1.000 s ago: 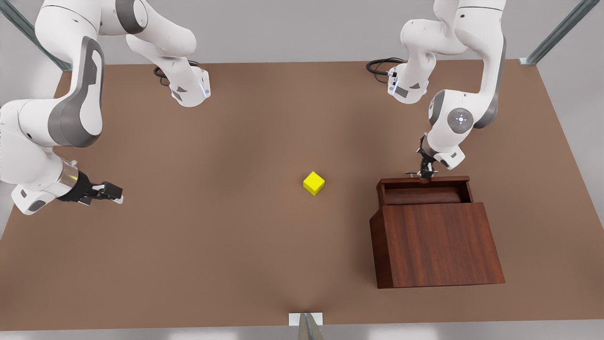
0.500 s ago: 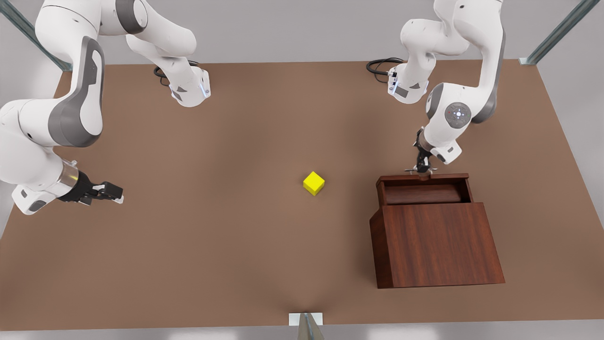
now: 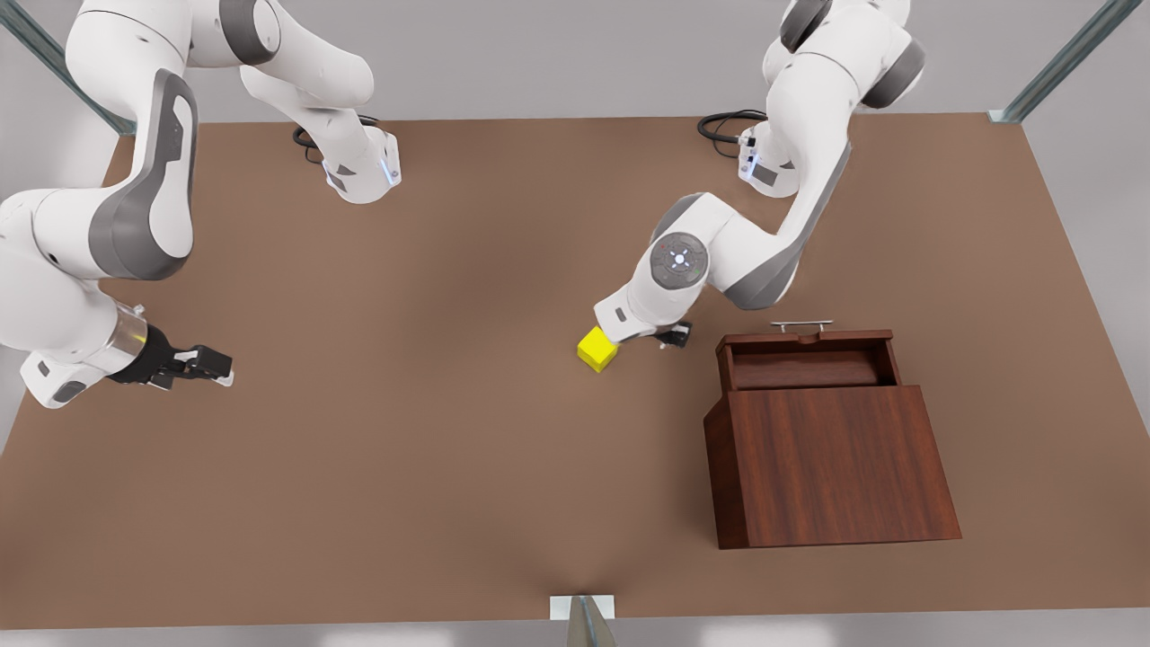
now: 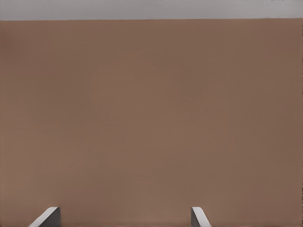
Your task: Open the drawer with left arm, place the square in the middle with right arm, and place the square in the drawer with left arm
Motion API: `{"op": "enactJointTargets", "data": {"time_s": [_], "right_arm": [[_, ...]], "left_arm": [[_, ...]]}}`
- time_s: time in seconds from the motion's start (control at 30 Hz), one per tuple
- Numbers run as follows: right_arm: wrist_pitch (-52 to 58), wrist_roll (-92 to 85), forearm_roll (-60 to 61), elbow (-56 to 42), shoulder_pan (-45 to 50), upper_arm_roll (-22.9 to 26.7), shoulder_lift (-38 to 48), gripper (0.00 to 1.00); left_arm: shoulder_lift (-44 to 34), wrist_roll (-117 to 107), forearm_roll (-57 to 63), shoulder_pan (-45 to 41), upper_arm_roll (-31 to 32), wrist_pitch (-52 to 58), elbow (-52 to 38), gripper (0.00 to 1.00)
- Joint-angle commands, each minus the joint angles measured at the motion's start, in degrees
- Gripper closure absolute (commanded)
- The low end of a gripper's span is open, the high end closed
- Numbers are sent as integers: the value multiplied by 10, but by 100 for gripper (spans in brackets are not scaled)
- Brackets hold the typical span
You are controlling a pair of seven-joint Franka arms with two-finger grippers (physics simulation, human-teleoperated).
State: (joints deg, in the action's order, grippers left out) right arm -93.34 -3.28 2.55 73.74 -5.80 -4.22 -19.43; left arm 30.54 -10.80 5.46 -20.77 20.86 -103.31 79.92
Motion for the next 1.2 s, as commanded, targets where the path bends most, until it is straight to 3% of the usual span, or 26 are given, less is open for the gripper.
{"op": "enactJointTargets", "data": {"time_s": [0.0,0.13,0.17,0.27,1.17], "right_arm": [[0,0,0,0,0,0,0,0],[1,-3,0,0,-2,0,0,0],[1,-3,-1,0,-2,0,0,0],[2,-4,0,0,-2,1,0,0],[2,-4,0,0,0,1,0,0]], "left_arm": [[2,15,32,0,1,-1,2,0],[7,17,38,-20,-5,-67,43,0],[3,8,38,-31,-6,-137,87,0],[8,-7,35,-45,-6,-204,111,0],[91,-15,38,-69,-29,-276,132,0]]}}
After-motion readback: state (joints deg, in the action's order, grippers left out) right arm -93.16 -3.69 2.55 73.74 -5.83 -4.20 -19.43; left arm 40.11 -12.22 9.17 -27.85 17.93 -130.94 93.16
